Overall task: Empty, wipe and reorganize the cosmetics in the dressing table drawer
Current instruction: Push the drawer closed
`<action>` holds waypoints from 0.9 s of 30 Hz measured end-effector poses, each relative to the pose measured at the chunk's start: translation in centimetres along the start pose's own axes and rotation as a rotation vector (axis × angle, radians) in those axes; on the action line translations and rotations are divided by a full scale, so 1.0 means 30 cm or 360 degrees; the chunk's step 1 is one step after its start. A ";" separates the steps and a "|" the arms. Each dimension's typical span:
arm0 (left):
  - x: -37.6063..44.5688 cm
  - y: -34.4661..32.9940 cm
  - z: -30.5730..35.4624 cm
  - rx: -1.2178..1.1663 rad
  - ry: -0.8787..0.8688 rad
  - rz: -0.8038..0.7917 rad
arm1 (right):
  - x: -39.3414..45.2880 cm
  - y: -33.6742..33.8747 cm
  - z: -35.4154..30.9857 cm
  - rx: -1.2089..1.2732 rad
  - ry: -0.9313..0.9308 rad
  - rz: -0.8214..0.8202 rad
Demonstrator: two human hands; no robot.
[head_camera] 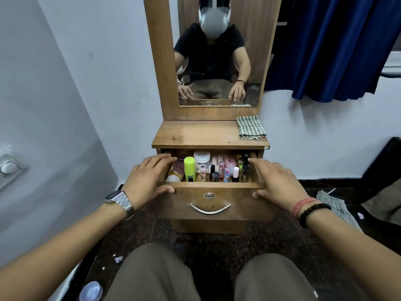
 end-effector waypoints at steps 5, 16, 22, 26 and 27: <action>0.105 0.006 -0.019 0.0010 0.0114 -0.0095 | 0.096 0.008 0.025 -0.0060 -0.0085 -0.0008; 0.284 -0.007 -0.048 0.0022 0.0186 -0.0147 | 0.279 0.019 0.076 -0.0302 -0.0091 0.0118; 0.332 -0.019 -0.060 0.0007 0.0156 0.0012 | 0.312 0.017 0.068 -0.0435 -0.0083 0.0298; 0.359 -0.029 -0.065 -0.0014 0.0153 0.0090 | 0.330 0.017 0.062 -0.0498 -0.0097 0.0413; 0.366 -0.030 -0.065 -0.0008 0.0157 0.0106 | 0.335 0.016 0.062 -0.0510 -0.0101 0.0438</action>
Point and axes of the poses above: each hand's wrist, its own x-axis towards the middle knuckle, its own y-axis out of the back of the hand, z = x × y, the point moved 3 cm from there along x, towards the middle knuckle, and after that the axes turned 12 degrees about -z, right-handed, at the moved point
